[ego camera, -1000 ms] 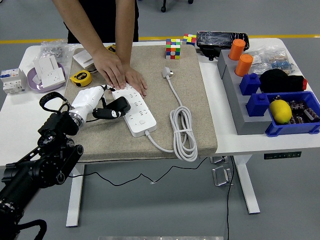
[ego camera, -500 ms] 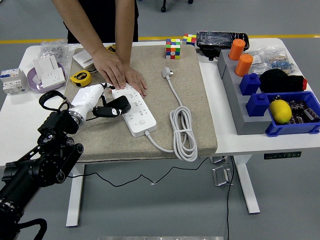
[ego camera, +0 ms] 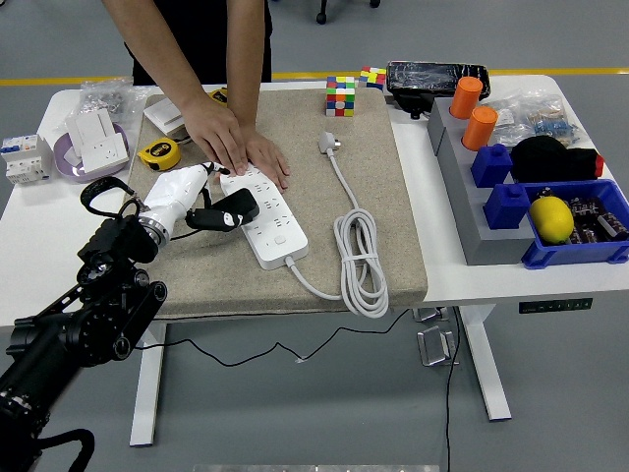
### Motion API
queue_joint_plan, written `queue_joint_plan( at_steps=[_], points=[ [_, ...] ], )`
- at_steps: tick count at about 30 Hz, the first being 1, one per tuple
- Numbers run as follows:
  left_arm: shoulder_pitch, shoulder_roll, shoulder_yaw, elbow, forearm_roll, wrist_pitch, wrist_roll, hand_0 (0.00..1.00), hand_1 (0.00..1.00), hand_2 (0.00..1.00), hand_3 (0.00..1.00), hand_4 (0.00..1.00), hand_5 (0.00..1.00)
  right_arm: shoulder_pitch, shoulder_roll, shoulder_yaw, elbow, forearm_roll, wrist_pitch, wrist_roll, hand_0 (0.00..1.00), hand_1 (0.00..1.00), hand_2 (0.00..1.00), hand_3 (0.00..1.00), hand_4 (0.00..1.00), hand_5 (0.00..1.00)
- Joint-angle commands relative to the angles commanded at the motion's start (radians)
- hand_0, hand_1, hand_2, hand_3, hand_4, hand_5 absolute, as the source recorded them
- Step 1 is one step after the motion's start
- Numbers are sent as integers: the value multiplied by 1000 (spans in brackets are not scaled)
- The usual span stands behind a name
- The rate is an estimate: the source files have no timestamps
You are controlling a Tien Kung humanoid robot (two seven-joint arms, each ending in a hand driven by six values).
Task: Pick up the plug,place it near the board,insert it into the board,press the button
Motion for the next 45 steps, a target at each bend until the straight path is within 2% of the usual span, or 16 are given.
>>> queue_joint_plan(
  at_steps=[13,14,19,20,28,31,32,33,37,38,39,43,45],
  points=[
    [0,3,-10,-9,0,8,-1,747,828,786,807,998,542,1,-1,-1,1,1,1,0,888,858,827,836,998,998],
    [0,3,-10,-9,0,8,-1,976,982,917,869,998,558,1,-1,-1,1,1,1,0,887,855,827,836,998,998],
    [3,3,-10,-7,0,4,-1,976,982,917,869,998,558,0,-2,-2,1,1,3,0,887,855,827,836,998,998],
    [3,2,-10,-7,0,2,-1,998,998,965,904,998,563,0,-2,-3,1,1,3,0,887,853,827,835,998,998],
    [13,3,-13,-21,0,-6,0,998,998,963,905,998,560,-1,-3,-5,2,3,3,-1,887,850,827,836,998,998],
    [33,4,-24,-75,0,-12,1,998,998,963,905,998,560,-1,-3,-5,1,3,3,-1,887,850,827,836,998,998],
    [41,4,-29,-100,0,-14,1,998,998,970,914,998,766,-1,-3,-6,1,3,3,-2,886,848,821,835,998,998],
    [47,4,-33,-111,0,-15,2,998,998,970,914,998,766,-2,-3,-5,1,3,4,-2,886,848,821,835,998,998],
    [104,2,-62,-267,0,-23,13,998,998,970,914,998,766,-3,-2,-1,2,1,4,-2,886,848,821,835,998,998],
    [118,1,-66,-308,0,-22,19,998,998,995,964,998,964,-3,-2,1,2,0,3,-2,884,847,820,835,998,998],
    [135,1,-70,-345,0,-21,30,998,998,995,964,998,964,-4,-2,2,1,0,3,-2,884,847,820,835,998,998],
    [208,0,-70,-500,-140,-32,59,998,998,995,964,998,964,-6,-1,8,1,-2,3,-2,884,847,820,835,998,998],
    [247,-2,-64,-572,-223,-30,73,998,998,998,998,998,998,-7,-1,10,1,-1,4,-2,885,845,819,835,998,998]
  ],
)
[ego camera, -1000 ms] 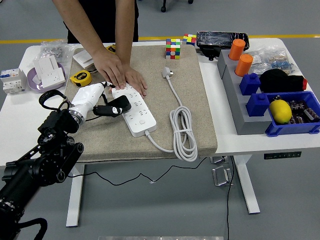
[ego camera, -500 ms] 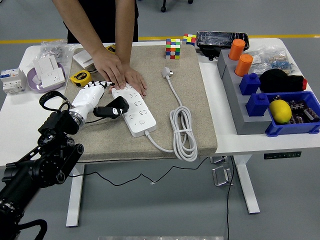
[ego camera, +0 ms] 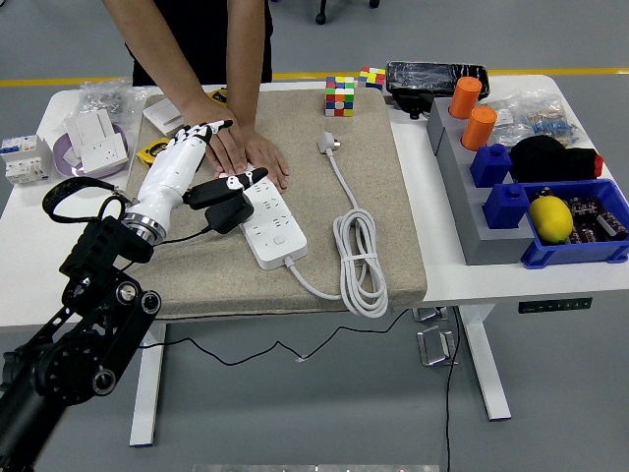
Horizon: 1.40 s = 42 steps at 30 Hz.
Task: Pick up the plug,place it near the board,insert it into the board,press the button
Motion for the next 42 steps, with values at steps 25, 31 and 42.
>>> queue_joint_plan(
  at_steps=[25,31,42],
  points=[
    [125,-8,38,-56,-337,-89,98,998,998,993,967,998,998,-3,0,9,0,-3,0,1,883,840,816,835,998,998],
    [90,-7,44,4,-165,-75,68,998,998,991,956,998,998,-2,1,8,0,-3,0,1,882,840,814,835,998,998],
    [79,-12,49,44,-37,-68,54,998,998,984,950,998,998,-4,0,5,-1,-3,-1,0,882,838,813,835,998,998]
  ],
)
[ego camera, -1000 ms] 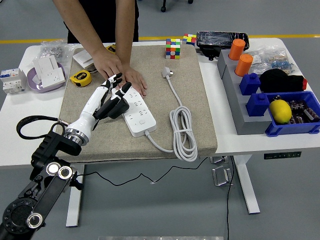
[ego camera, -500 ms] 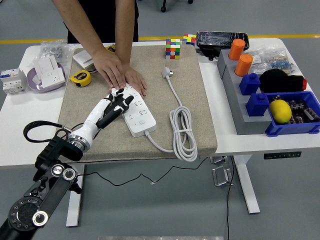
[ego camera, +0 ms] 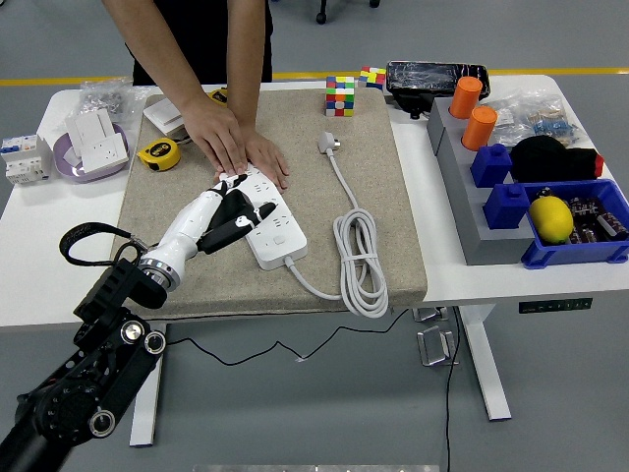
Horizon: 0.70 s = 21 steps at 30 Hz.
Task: Pick up the plug,place it near the board,insert it into the board,press the button
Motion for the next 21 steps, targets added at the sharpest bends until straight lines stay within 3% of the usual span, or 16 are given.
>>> queue_joint_plan(
  at_steps=[11,21],
  points=[
    [19,2,-16,15,31,-3,5,998,998,972,944,998,998,-1,1,-1,0,-2,-1,0,881,834,811,835,998,998],
    [5,4,31,24,65,-5,1,998,998,968,941,998,998,-1,0,-1,0,-1,-1,-1,881,833,811,834,998,998]
  ],
)
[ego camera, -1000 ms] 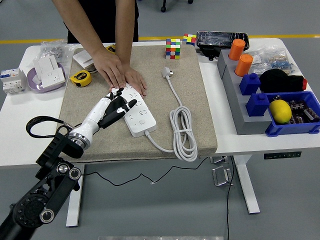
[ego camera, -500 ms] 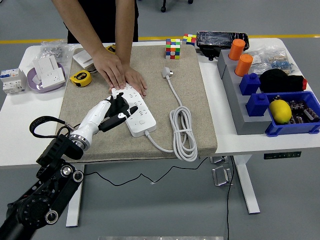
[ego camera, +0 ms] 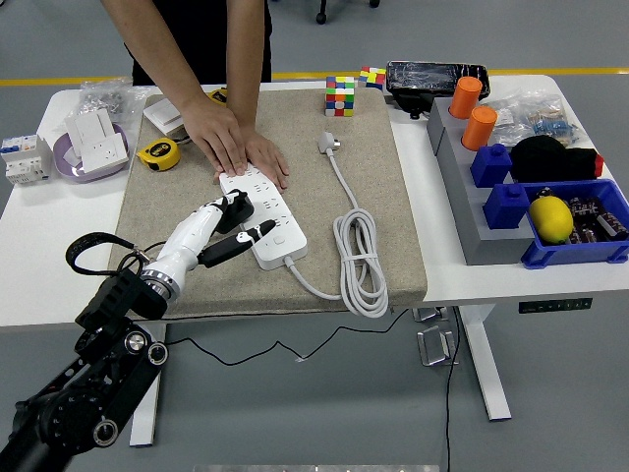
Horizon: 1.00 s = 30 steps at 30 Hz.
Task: Pick up the plug,place it near the board,insert it into the board,press the button
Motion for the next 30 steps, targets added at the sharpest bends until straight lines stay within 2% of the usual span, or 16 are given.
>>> queue_joint_plan(
  at_steps=[16,30],
  points=[
    [-62,13,73,47,76,-3,-10,998,998,964,937,998,998,7,-2,0,1,0,0,0,880,832,811,834,998,998],
    [-105,20,118,92,85,-13,-11,998,998,961,934,998,998,9,-5,-2,1,1,1,0,880,831,811,834,998,998]
  ],
)
